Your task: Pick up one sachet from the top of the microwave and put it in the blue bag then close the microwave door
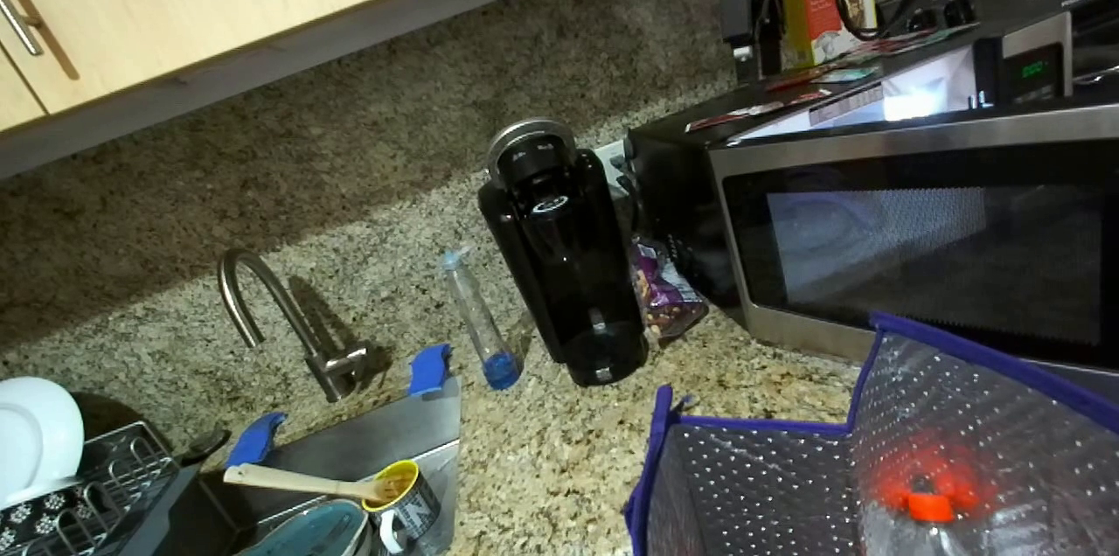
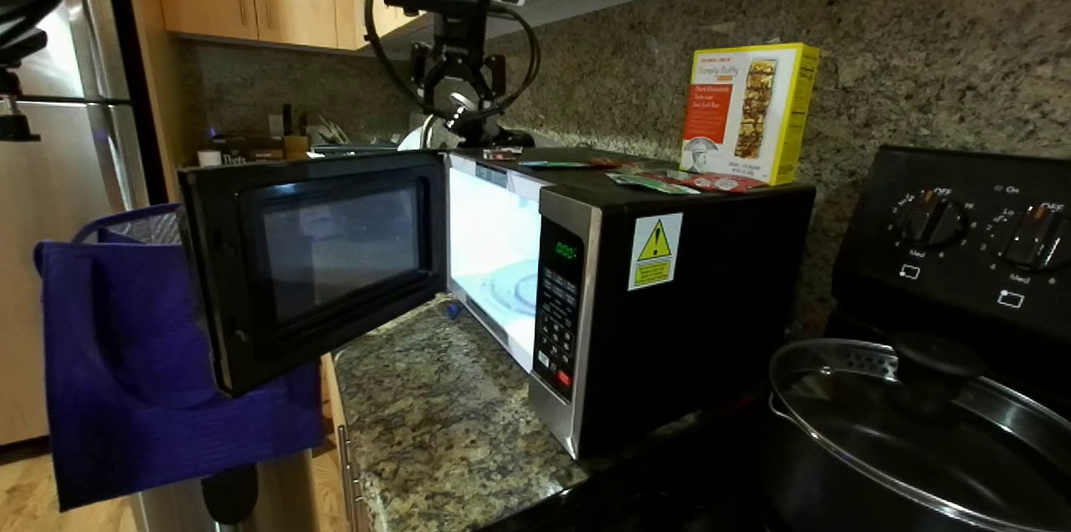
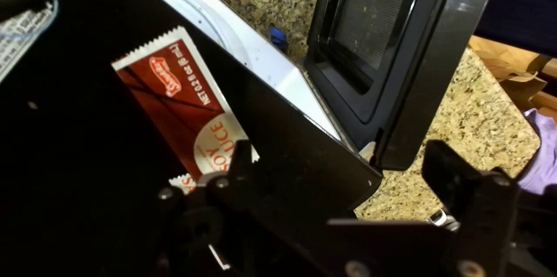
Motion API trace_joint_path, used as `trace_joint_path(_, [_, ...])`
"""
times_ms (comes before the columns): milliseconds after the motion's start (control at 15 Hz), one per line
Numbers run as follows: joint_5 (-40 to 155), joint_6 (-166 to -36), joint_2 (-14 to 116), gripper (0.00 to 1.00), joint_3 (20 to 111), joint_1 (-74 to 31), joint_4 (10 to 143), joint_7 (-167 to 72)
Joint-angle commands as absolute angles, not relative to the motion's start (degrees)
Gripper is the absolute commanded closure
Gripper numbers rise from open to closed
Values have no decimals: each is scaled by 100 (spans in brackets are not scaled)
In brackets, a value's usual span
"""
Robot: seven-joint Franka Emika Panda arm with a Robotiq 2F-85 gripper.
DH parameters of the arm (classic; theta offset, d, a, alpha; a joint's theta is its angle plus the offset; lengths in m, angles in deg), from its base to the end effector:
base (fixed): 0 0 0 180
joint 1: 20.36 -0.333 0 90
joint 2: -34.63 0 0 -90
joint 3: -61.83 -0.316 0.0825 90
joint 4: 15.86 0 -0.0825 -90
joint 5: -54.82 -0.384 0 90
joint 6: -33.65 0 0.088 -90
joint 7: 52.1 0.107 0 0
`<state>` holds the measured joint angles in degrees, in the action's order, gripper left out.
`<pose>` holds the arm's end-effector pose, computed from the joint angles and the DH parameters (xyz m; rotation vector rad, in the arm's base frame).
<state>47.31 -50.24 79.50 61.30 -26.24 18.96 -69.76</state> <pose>0.7340 0.0943 0.5495 -2.9393 -0.6510 -0.1304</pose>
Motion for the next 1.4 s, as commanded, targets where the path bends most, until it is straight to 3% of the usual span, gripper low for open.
trace_joint_path(0, [5070, -5406, 7868, 0, 6372, -2779, 1909, -6846])
trace_joint_path(1133, [4949, -5230, 8484, 0, 6574, -2319, 1769, -7079])
trace_joint_path(1200, [4937, -5234, 8489, 23, 6567, -2311, 1770, -7094])
trace_joint_path(1333, [4908, -5232, 8485, 32, 6542, -2295, 1768, -7133])
